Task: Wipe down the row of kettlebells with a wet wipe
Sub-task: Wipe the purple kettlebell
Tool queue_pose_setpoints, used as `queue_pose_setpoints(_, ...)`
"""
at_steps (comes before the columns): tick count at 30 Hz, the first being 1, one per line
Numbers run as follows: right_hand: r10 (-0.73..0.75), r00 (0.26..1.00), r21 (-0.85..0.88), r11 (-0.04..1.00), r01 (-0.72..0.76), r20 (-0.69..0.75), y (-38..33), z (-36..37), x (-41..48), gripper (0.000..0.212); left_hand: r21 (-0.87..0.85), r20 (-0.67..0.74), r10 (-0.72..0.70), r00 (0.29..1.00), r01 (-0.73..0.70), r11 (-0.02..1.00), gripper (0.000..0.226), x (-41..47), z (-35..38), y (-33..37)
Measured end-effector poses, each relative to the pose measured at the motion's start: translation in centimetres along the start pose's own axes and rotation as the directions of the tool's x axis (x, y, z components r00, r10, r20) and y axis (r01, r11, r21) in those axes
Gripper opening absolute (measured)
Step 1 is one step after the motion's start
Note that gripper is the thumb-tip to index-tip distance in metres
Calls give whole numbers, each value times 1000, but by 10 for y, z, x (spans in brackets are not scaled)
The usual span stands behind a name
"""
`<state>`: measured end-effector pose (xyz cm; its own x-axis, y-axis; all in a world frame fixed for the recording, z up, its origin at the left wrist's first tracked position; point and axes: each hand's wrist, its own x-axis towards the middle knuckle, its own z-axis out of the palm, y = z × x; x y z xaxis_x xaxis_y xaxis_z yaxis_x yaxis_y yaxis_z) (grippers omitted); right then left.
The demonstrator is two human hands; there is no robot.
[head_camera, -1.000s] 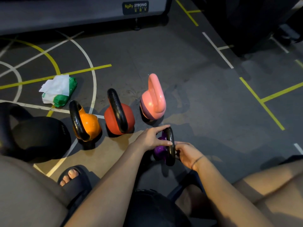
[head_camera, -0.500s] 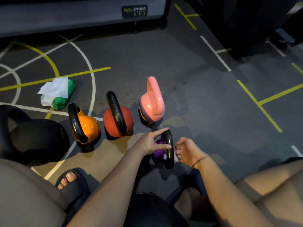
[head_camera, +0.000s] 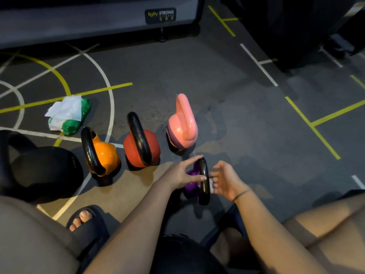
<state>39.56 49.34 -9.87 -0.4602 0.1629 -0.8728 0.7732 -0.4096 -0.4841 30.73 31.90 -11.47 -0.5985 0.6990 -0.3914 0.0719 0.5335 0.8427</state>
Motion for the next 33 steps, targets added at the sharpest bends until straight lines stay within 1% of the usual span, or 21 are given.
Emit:
queue_pose_setpoints(2, -56, 997, 128, 990, 63, -55, -9, 4, 4, 56, -8, 6, 5, 1000, -5, 1000, 81, 0, 1, -1)
queue_pose_setpoints(3, -73, 993, 185, 979, 90, -95, -13, 6, 5, 54, -18, 10, 8, 1000, -8, 1000, 81, -1, 3, -1)
queue_pose_setpoints(5, -87, 986, 262, 957, 123, -144, -21, 7, 4, 43, -45, 14, 13, 1000, -13, 999, 81, -2, 8, 0)
queue_pose_setpoints(7, -101, 982, 240, 961, 139, -161, -24, 3, 4, 32, -74, 7, 19, 1000, -18, 997, 80, -2, 12, -2)
queue_pose_setpoints(8, -101, 983, 201, 971, 130, -151, -23, 1, 3, 31, -87, 8, 19, 1000, -18, 996, 80, -3, 12, -2)
queue_pose_setpoints(11, -26, 999, -20, 999, 26, -35, -14, 0, 0, 36, -108, 18, 22, 1000, -20, 994, 79, -2, 10, -2)
queue_pose_setpoints(12, 15, 1000, -74, 997, -15, 2, -10, 3, -1, 35, -100, 20, 17, 1000, -15, 995, 79, -2, 10, -4)
queue_pose_setpoints(13, 47, 999, -93, 995, -45, 23, -6, 6, -1, 35, -94, 22, 12, 1000, -10, 996, 79, -1, 10, -5)
queue_pose_setpoints(14, 61, 998, -77, 995, -59, 32, -6, 9, -1, 37, -90, 23, 11, 1000, -8, 996, 79, 0, 11, -5)
queue_pose_setpoints(16, 38, 999, -3, 999, -38, 31, -11, 13, -3, 39, -92, 22, 23, 999, -21, 996, 78, 0, 14, 1)
queue_pose_setpoints(19, 20, 998, 131, 991, -13, -54, -26, 22, 0, 37, -79, -7, 0, 1000, -1, 997, 76, -4, 19, 8)
queue_pose_setpoints(20, 21, 997, 160, 987, -8, -78, -29, 26, 0, 37, -109, -14, -6, 1000, 4, 994, 76, -5, 21, 7)
queue_pose_setpoints(22, -4, 988, 187, 982, 33, -155, -26, 28, 5, 32, -191, -10, -34, 999, 32, 981, 79, -4, 26, 0)
queue_pose_setpoints(24, -44, 965, 189, 977, 95, -258, -19, 27, 9, 20, -218, -12, -75, 997, 71, 973, 79, -5, 28, -1)
queue_pose_setpoints(25, -65, 953, 161, 980, 117, -295, -15, 26, 8, 18, -220, -21, -99, 995, 92, 971, 77, -5, 29, -2)
queue_pose_setpoints(27, -92, 944, 56, 992, 115, -316, -9, 25, 6, 20, -249, -23, -168, 986, 157, 956, 70, -6, 30, -1)
queue_pose_setpoints(29, -66, 955, 7, 997, 71, -288, -10, 26, 2, 24, -282, -45, -262, 964, 239, 929, 61, -4, 37, -7)
queue_pose_setpoints(31, -47, 956, 25, 998, 57, -290, -20, 27, 2, 25, -277, -126, -341, 932, 297, 914, 56, -5, 44, -11)
queue_pose_setpoints(33, -66, 933, 119, 986, 115, -353, -30, 29, 6, 20, -250, -191, -344, 919, 293, 923, 52, -6, 49, -13)
